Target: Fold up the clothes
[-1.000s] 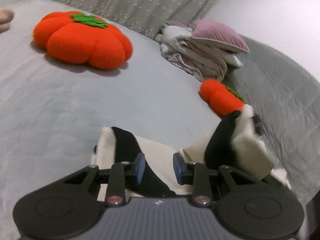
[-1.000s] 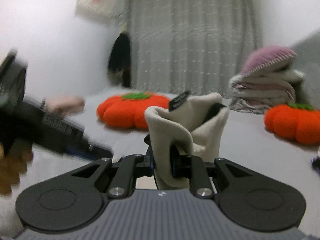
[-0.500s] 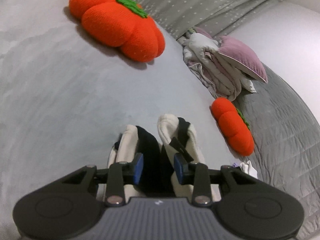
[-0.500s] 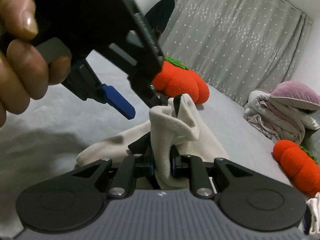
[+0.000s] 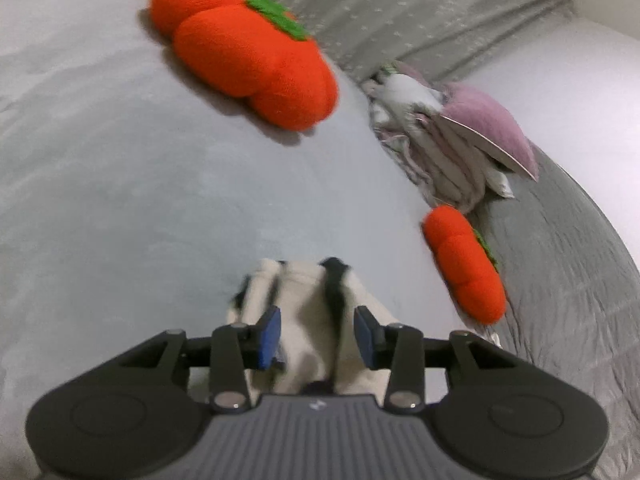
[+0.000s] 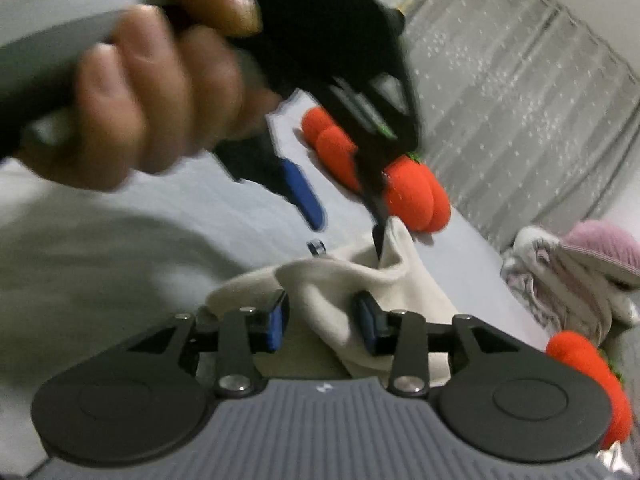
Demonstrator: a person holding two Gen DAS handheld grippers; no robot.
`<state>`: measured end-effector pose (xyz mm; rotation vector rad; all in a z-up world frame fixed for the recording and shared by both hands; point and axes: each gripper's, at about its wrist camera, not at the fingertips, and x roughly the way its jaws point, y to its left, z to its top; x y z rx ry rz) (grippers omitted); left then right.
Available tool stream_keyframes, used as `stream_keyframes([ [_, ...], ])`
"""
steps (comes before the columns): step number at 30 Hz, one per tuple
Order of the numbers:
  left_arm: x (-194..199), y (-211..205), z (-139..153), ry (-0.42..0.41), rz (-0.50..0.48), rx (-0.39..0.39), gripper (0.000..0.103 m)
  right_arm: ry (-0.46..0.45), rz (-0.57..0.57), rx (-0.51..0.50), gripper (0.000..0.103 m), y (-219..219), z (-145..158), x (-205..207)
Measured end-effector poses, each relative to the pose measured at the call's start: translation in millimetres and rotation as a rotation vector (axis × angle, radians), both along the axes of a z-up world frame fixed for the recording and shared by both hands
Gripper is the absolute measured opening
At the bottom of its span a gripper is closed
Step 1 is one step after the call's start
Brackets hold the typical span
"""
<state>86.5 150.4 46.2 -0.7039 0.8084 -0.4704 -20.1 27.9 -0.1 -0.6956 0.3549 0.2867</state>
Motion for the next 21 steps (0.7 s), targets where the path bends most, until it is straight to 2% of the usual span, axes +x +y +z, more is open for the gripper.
stream_keyframes([
  [3, -1, -6, 7, -0.040, -0.008, 0.027, 0.044, 0.023, 0.029, 0.001, 0.041, -1, -1, 0],
  [5, -1, -13, 10, -0.071, -0.022, 0.059, 0.050, 0.039, 0.033, 0.010, 0.038, -4, -1, 3],
  [10, 4, -37, 6, -0.075, -0.042, 0.200, 0.052, 0.054, 0.028, 0.028, 0.038, -6, -2, 9],
  [12, 5, -46, 3, -0.075, -0.041, 0.265, 0.043, 0.060, 0.025, 0.028, 0.038, -5, -2, 11],
  [13, 7, -48, 1, -0.081, -0.039, 0.286, 0.027, 0.067, 0.024, 0.034, 0.038, -6, -2, 13],
  [14, 9, -49, 0, -0.075, -0.035, 0.294, 0.017, 0.074, 0.023, 0.039, 0.038, -6, -2, 15],
  [19, 18, -43, -5, -0.069, -0.034, 0.293, 0.007, 0.093, 0.009, 0.103, 0.039, -11, 2, 26],
  [21, 21, -41, -4, -0.081, -0.040, 0.282, 0.007, 0.093, 0.005, 0.150, 0.040, -13, 6, 30],
])
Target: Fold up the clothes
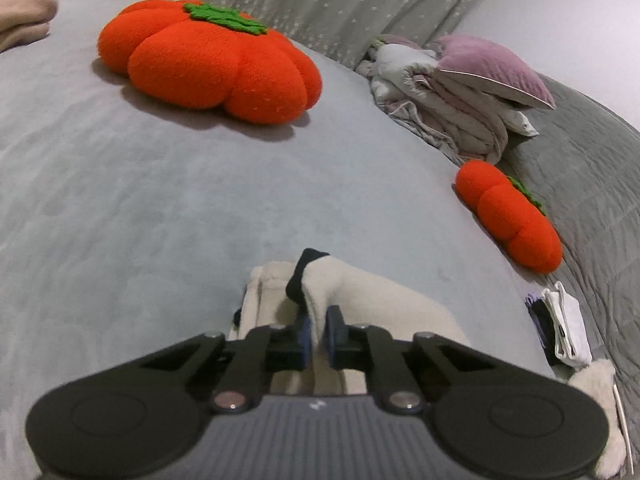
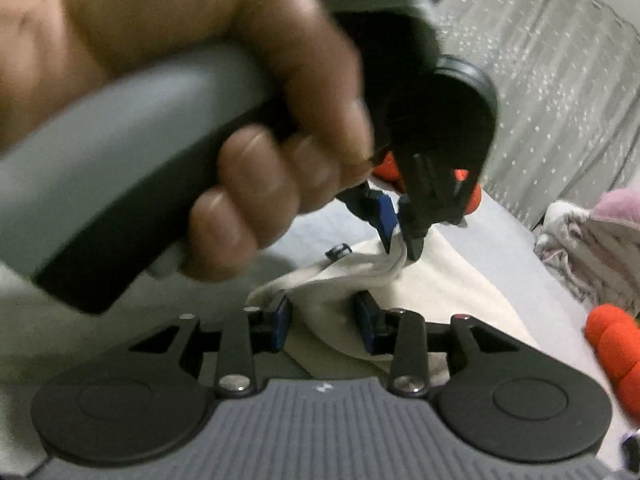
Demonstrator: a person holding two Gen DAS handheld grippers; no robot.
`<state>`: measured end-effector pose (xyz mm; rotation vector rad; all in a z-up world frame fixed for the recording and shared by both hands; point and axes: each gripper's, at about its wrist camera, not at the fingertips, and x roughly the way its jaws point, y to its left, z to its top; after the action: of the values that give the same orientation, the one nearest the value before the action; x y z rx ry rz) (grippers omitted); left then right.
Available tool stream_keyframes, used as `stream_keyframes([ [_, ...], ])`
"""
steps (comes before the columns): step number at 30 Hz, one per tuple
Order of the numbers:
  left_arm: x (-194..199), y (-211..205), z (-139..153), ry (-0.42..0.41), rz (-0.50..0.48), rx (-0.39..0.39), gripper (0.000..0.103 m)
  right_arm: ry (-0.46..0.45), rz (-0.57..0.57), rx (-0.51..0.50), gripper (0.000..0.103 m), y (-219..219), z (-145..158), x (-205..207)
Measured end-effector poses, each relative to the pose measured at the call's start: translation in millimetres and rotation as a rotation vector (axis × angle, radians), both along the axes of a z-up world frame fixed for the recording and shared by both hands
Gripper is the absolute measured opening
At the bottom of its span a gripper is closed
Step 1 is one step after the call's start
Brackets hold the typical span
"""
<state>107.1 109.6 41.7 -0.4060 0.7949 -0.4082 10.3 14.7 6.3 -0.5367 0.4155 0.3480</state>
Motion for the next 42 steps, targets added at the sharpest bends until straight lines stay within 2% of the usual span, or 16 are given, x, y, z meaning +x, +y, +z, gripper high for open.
stream_keyframes([
  [2, 4, 10, 0, 0.003, 0.008, -0.053, 0.006, -0.007, 0.002, 0.041, 0.040, -3, 5, 2],
  [6, 8, 26, -10, 0.029, 0.018, -0.139, 0.006, -0.002, 0.016, 0.061, 0.041, -7, 6, 5],
  [9, 8, 17, -20, 0.045, 0.012, -0.058, 0.006, 0.010, 0.016, 0.070, 0.041, -8, 5, 10],
  [12, 10, 19, -24, 0.059, 0.023, -0.078, 0.006, 0.019, 0.021, 0.086, 0.038, -10, 8, 12],
  [15, 10, 19, -25, 0.059, 0.018, -0.075, 0.006, 0.007, 0.022, 0.161, 0.036, -17, 27, 0],
  [16, 9, 19, -25, 0.059, 0.017, -0.073, 0.006, -0.007, 0.007, 0.222, 0.036, -24, 39, -3],
  [20, 9, 20, -25, 0.062, 0.015, -0.067, 0.007, -0.047, -0.121, 0.407, 0.032, -63, 72, -3],
  [23, 9, 21, -25, 0.065, 0.017, -0.067, 0.007, -0.018, -0.227, 0.437, 0.023, -84, 66, -6],
  [25, 9, 21, -25, 0.066, 0.018, -0.067, 0.007, 0.015, -0.235, 0.408, 0.021, -78, 54, -9],
  [29, 9, 22, -24, 0.063, 0.019, -0.065, 0.007, 0.048, -0.232, 0.367, 0.022, -68, 34, -11],
  [32, 8, 24, -23, 0.065, 0.024, -0.072, 0.007, 0.096, -0.247, 0.381, 0.022, -68, 20, -30],
  [37, 9, 34, -21, 0.096, 0.062, -0.132, 0.010, 0.103, -0.265, 0.377, 0.023, -75, 4, -27],
  [40, 4, 44, -10, 0.080, 0.098, -0.171, 0.010, 0.113, -0.276, 0.398, 0.022, -76, 3, -31],
  [42, -4, 45, 4, 0.021, 0.112, -0.136, 0.010, 0.118, -0.285, 0.409, 0.022, -76, 2, -32],
])
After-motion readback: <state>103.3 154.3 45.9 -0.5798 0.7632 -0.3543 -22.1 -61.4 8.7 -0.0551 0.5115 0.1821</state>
